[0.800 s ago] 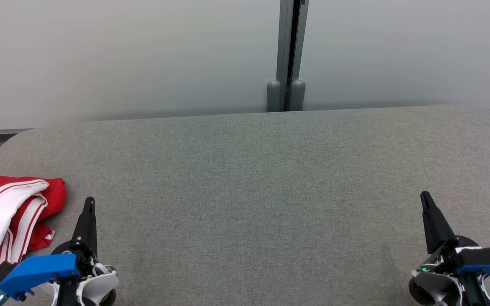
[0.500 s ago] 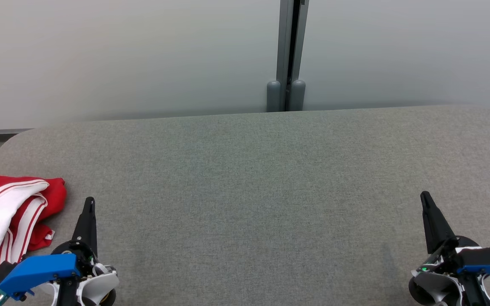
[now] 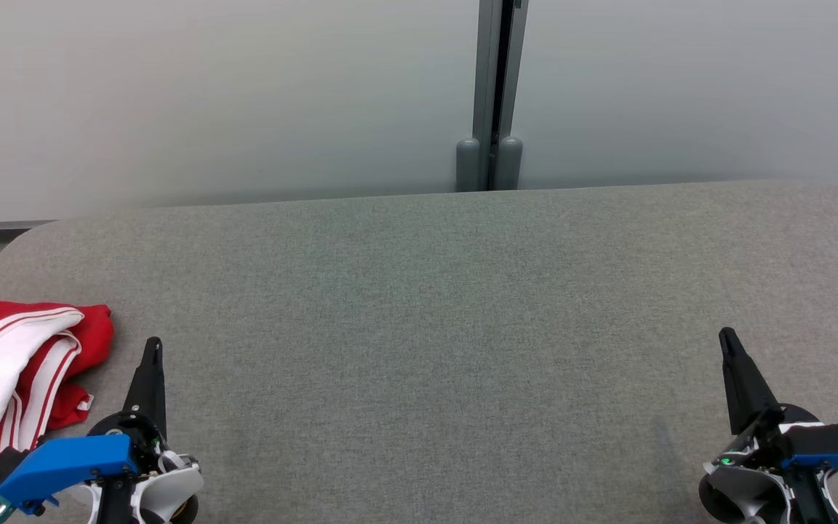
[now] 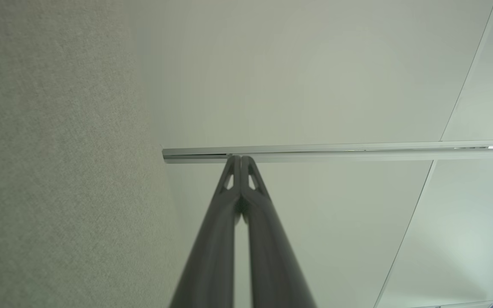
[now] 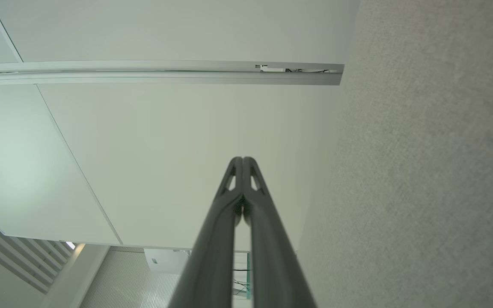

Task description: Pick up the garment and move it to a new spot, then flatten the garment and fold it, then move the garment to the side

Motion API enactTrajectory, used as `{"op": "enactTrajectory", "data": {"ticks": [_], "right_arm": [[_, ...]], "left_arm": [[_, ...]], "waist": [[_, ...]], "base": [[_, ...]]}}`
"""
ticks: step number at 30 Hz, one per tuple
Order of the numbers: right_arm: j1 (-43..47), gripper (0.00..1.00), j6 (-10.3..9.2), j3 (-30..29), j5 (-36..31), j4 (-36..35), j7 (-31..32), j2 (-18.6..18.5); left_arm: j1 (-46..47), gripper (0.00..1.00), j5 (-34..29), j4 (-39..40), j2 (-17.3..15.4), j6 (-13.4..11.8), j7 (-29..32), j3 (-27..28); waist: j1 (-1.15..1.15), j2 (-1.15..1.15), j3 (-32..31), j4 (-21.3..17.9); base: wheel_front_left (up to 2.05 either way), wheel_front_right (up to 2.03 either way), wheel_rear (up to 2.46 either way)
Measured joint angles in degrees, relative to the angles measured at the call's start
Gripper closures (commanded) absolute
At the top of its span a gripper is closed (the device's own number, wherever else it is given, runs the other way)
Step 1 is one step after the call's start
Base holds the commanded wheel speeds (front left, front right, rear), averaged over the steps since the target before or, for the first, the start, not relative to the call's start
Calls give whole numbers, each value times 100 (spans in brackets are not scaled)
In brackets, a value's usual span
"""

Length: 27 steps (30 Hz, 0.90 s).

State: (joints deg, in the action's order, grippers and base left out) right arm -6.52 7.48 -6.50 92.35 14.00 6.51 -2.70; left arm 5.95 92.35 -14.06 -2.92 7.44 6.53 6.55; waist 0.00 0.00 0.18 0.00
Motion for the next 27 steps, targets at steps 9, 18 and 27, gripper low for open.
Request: {"op": "enactTrajectory", "data": {"ticks": [9,18,27], "right_arm": [[0,100,0,0,0,0,0,0],[0,100,0,0,0,0,-1,0],[0,100,0,0,0,0,-1,0]], "left_arm": [[0,100,0,0,0,0,0,0],[0,100,0,0,0,0,0,0],[0,100,0,0,0,0,0,0]], "waist": [[0,0,0,0],[0,0,0,0],[0,0,0,0]], "base": [[0,0,0],[0,0,0],[0,0,0]]}}
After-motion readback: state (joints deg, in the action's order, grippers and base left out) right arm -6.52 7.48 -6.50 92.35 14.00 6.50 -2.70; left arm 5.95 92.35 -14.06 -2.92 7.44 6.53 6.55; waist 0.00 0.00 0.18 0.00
